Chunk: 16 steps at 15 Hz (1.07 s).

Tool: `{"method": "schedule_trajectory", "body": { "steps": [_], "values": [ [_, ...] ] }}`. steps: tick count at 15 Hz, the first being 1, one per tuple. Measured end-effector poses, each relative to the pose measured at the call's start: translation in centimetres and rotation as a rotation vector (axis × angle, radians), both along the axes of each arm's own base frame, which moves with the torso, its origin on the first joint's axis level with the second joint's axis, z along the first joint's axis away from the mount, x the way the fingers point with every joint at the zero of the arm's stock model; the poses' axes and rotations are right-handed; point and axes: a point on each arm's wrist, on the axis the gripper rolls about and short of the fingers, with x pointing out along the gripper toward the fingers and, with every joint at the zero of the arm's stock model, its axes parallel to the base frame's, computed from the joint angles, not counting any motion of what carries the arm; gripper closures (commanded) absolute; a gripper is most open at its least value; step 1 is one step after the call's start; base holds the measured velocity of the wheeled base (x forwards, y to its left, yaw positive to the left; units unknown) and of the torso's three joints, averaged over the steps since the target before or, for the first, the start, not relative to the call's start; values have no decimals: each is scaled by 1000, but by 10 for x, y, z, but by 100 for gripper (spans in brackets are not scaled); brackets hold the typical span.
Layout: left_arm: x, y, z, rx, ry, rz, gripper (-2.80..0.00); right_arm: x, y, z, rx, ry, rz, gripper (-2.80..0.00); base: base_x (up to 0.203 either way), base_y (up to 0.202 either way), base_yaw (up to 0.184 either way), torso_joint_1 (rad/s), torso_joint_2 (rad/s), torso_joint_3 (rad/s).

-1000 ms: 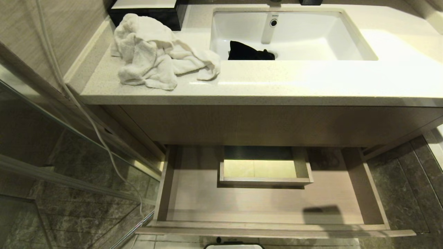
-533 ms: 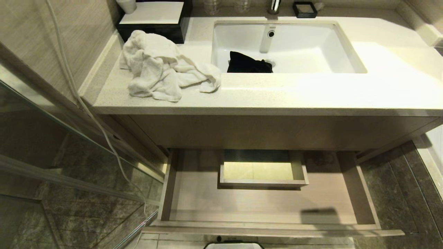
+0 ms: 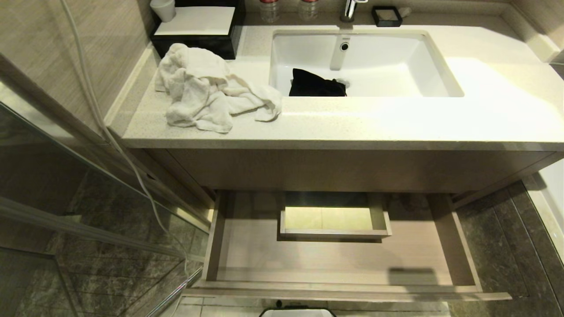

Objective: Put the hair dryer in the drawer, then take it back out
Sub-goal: Place it on the countertop

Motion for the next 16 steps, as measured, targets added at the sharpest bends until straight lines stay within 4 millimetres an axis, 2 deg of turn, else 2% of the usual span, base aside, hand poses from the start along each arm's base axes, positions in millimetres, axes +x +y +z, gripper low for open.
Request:
{"method": "schedule_trajectory", "body": {
  "steps": [10,16],
  "values": [
    [0,0,0,0,0,0,0,0,0,3,-4,-9,2,0,0,0,0,277,-62,212],
    [0,0,0,0,-1,0,0,9,-4,17,-11,-23,1,0,0,0,0,343,-165,170]
  ]
}}
